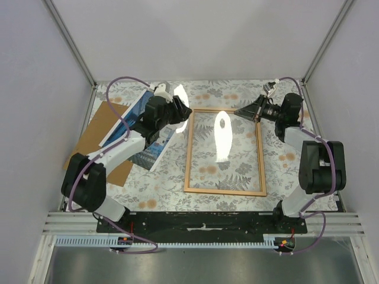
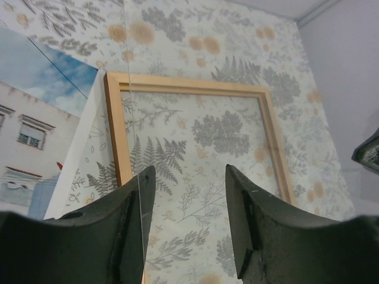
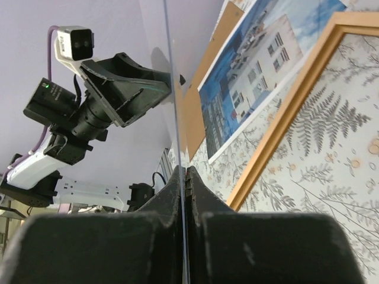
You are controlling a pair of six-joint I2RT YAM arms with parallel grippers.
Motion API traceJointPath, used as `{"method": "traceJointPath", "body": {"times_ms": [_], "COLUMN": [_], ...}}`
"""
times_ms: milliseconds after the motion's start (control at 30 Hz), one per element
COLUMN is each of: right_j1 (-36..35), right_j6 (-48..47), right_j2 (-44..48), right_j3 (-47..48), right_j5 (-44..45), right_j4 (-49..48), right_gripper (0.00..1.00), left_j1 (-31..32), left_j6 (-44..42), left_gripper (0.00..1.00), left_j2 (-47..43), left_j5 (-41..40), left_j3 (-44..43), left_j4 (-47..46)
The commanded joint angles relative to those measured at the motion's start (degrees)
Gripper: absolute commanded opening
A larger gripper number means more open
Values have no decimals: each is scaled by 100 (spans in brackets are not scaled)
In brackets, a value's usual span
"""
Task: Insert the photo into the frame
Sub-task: Place the glass panel on the frame body.
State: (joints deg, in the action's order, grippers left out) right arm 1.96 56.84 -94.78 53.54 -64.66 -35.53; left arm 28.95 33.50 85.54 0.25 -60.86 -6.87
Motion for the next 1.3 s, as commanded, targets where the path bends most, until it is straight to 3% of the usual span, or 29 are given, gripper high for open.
{"method": "traceJointPath", "body": {"times_ms": [0, 400, 700, 1267], "right_j1": [121, 314, 420, 481], "right_j6": [-366, -1333, -1658, -1527], "right_j2": [-137, -374, -602, -1253], "right_j3": [-98, -300, -353, -221], "right_j5": [-20, 173, 410, 551], "right_j4": [-122, 1004, 1391, 1083], "right_gripper": [0, 0, 0, 0], "left_j1": [-30, -91, -82, -91], "left_j6": [289, 482, 421, -115], "left_gripper": [59, 72, 76, 79], "left_j2": [471, 1571, 2168, 2960], "left_j5": [668, 1434, 1364, 819], "left_j3": [232, 127, -303, -1437], "left_j4": [-1104, -1536, -948, 361]}}
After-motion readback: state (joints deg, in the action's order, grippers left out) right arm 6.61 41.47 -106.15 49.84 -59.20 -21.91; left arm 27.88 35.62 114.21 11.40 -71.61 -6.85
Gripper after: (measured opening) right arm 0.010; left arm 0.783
